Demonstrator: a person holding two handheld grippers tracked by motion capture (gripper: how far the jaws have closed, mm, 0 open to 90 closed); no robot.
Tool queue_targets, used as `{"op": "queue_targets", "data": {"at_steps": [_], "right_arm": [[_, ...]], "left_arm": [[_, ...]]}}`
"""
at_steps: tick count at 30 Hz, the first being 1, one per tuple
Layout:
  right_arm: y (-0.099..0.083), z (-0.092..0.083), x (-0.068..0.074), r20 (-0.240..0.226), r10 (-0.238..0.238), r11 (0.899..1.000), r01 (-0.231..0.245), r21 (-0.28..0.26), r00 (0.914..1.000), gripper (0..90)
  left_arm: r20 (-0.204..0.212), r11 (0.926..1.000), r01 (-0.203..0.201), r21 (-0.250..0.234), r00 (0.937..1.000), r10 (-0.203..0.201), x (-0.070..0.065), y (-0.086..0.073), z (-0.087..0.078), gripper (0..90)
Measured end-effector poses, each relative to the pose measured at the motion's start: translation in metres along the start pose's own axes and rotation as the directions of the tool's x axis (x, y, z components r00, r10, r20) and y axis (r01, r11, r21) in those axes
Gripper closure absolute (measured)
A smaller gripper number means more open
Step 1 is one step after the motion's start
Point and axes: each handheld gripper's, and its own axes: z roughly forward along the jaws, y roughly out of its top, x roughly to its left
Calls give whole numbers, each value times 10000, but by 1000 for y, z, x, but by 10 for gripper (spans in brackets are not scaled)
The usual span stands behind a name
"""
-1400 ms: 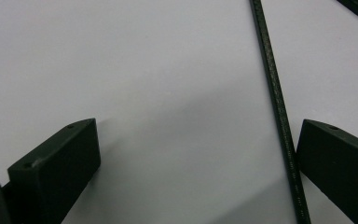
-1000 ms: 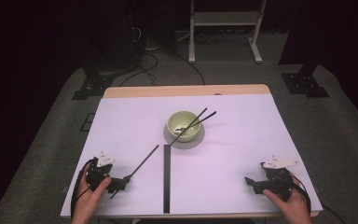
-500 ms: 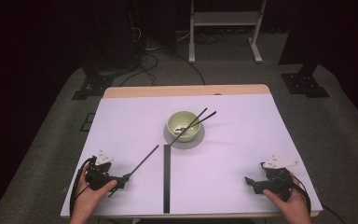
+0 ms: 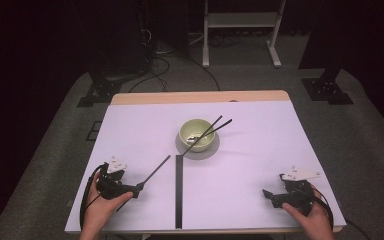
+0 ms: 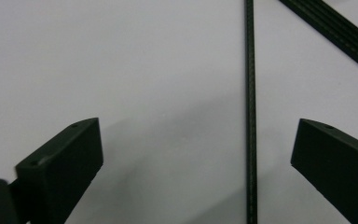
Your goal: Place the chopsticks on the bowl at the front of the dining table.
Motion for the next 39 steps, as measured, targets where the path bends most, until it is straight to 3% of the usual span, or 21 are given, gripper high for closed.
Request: {"op": "queue_targets", "data": {"at_steps": [6, 11, 17, 18, 21, 24, 30, 34, 39], "right_arm": [[0, 0, 0, 0, 0, 10000, 0, -1, 10000, 123], [0, 0, 0, -2, -12, 10000, 12, -7, 10000, 123], [0, 0, 0, -1, -11, 10000, 11, -8, 10000, 123], [0, 0, 0, -2, 2, 10000, -2, -1, 10000, 123], [0, 0, 0, -2, -10, 10000, 10, -8, 10000, 123], [0, 0, 0, -2, 4, 10000, -4, 0, 10000, 123], [0, 0, 0, -2, -8, 10000, 8, -7, 10000, 123], [0, 0, 0, -1, 1, 10000, -1, -1, 10000, 123], [0, 0, 0, -3, -9, 10000, 9, -7, 10000, 123]], "left_arm": [[79, 9996, -266, -103, 9996, 267, -6, 8, 3, 48], [348, 9993, -317, -195, 9989, 323, -9, 12, 7, 133], [588, 9982, -536, -260, 9967, 551, -13, 18, 11, 284], [698, 9980, -572, -258, 9958, 589, -13, 20, 13, 344], [1004, 9978, -646, -152, 9928, 658, -14, 23, 16, 410], [1158, 9980, -627, -33, 9913, 627, -14, 25, 18, 526], [1319, 9992, -314, 230, 9909, 281, -13, 30, 19, 645], [1444, 9988, -39, 488, 9895, -32, -11, 33, 22, 700], [1593, 9980, -62, 630, 9872, -39, -12, 35, 27, 752]]}}
